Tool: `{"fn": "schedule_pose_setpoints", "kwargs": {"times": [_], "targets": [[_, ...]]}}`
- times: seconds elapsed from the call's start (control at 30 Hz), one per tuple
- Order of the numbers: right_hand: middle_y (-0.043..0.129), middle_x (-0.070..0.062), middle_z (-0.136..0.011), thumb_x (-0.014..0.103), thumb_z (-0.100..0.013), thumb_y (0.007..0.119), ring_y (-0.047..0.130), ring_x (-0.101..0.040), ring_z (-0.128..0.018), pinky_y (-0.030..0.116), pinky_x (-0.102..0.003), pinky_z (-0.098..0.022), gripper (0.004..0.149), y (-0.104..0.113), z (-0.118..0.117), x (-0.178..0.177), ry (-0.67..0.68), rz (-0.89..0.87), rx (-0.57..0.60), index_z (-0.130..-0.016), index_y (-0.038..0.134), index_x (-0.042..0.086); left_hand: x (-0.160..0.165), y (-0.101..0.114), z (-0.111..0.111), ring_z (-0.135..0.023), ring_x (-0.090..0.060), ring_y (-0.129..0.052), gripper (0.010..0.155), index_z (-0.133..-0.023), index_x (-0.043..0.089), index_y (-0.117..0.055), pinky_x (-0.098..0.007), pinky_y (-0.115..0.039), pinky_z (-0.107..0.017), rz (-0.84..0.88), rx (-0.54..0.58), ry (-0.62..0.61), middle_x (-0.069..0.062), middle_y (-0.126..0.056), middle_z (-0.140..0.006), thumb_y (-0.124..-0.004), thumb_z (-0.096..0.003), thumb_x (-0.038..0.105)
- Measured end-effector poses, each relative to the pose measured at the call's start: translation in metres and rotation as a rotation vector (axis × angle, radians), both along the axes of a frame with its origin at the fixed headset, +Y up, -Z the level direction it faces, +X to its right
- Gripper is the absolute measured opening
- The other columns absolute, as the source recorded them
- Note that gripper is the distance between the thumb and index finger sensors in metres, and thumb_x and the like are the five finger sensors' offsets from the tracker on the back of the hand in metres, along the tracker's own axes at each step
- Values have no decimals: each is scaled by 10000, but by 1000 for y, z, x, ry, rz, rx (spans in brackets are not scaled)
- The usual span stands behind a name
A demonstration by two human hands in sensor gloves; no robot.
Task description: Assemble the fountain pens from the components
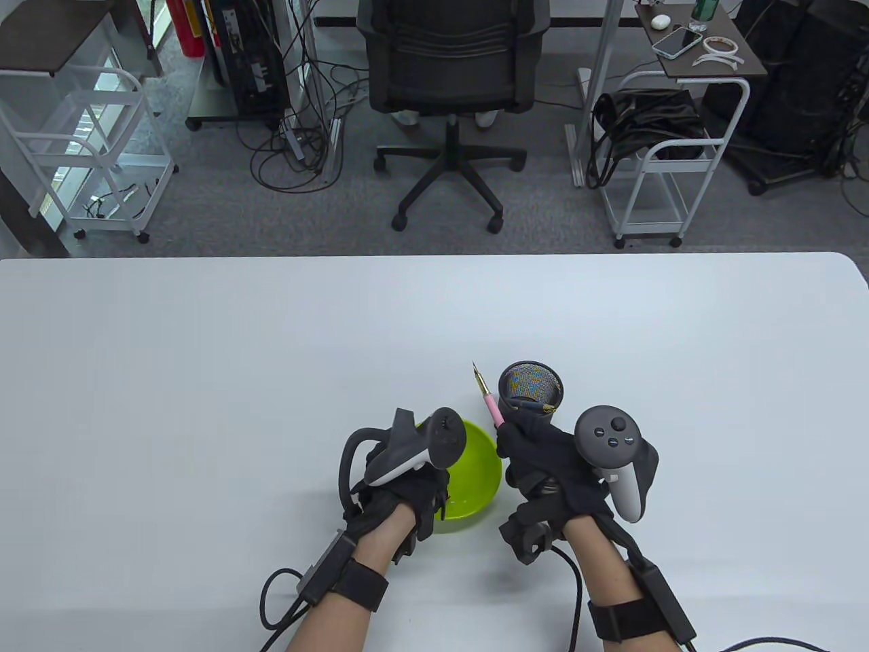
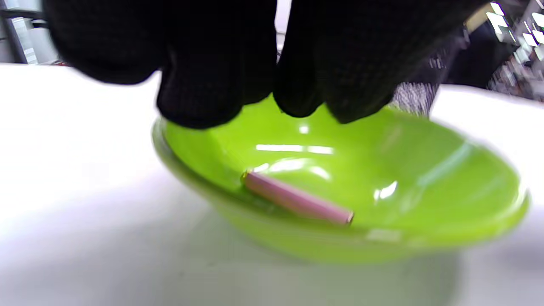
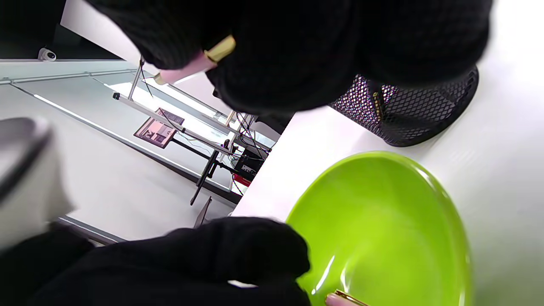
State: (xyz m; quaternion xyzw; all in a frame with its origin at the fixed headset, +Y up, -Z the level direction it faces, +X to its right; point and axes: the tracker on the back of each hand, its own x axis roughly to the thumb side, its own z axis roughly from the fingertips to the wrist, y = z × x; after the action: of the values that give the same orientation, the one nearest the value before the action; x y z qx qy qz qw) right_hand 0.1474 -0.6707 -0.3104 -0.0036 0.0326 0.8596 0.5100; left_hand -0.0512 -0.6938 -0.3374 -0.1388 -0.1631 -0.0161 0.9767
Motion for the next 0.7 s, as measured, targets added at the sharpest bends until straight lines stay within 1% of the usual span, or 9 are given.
{"fn": "schedule_pose_setpoints", "kwargs": {"times": [0.03,0.07,0.13,0.2,0.4,0.43,0.5,0.57,0.7], "targets": [[936,-96,-652,374,-465,736,975,-156,-230,889,-419,-208,504,0,0,1,-6,-3,0,-883,804,100,5,-5,-2,-741,-299,-852,509,-956,194,-803,-499,-751,-500,-78,-2,-31,-180,-680,-1022,-895,-467,297],[935,-99,-653,373,-466,736,975,-159,-233,888,-421,-209,504,1,0,1,-9,-4,1,-883,804,99,8,-7,-4,-749,-292,-826,522,-962,201,-794,-486,-737,-502,-126,-6,-58,-161,-668,-1025,-908,-462,294],[935,-96,-654,373,-466,735,975,-159,-235,888,-421,-210,504,3,1,1,-18,4,10,-884,803,100,16,-12,-4,-734,-280,-816,582,-991,233,-763,-465,-729,-487,-228,38,-66,-134,-674,-1018,-941,-444,320],[933,-97,-655,373,-465,735,975,-161,-235,888,-421,-211,504,5,1,2,-25,4,15,-884,803,100,22,-17,-6,-720,-271,-815,598,-986,244,-769,-452,-730,-476,-304,36,-94,-118,-685,-1006,-962,-429,341],[935,-96,-654,372,-466,736,976,-158,-235,888,-422,-213,504,6,0,5,-39,-8,10,-883,804,98,31,-30,-11,-746,-280,-771,606,-982,242,-758,-467,-692,-506,-320,-57,-70,-104,-663,-1013,-980,-425,333],[936,-94,-653,372,-466,736,977,-157,-234,888,-422,-213,503,6,-1,6,-42,-14,7,-884,804,100,33,-31,-11,-745,-278,-770,602,-977,238,-744,-467,-690,-507,-327,-57,-65,-99,-669,-1008,-976,-430,330],[936,-98,-651,372,-466,737,977,-159,-232,887,-423,-212,504,5,-1,7,-42,-19,3,-882,806,96,35,-32,-12,-723,-276,-791,574,-952,230,-771,-465,-703,-493,-333,-27,-71,-96,-705,-982,-978,-426,333],[936,-96,-651,372,-466,737,977,-157,-235,888,-421,-213,502,5,0,7,-42,-19,1,-882,805,99,37,-33,-13,-690,-269,-819,500,-906,227,-815,-461,-718,-472,-344,-17,-70,-90,-760,-939,-962,-440,333],[937,-101,-650,369,-464,740,976,-161,-238,889,-423,-213,504,5,0,7,-36,-11,1,-882,808,96,37,-35,-13,-698,-266,-822,463,-894,224,-819,-457,-721,-472,-332,-25,-64,-98,-760,-937,-932,-455,318]]}}
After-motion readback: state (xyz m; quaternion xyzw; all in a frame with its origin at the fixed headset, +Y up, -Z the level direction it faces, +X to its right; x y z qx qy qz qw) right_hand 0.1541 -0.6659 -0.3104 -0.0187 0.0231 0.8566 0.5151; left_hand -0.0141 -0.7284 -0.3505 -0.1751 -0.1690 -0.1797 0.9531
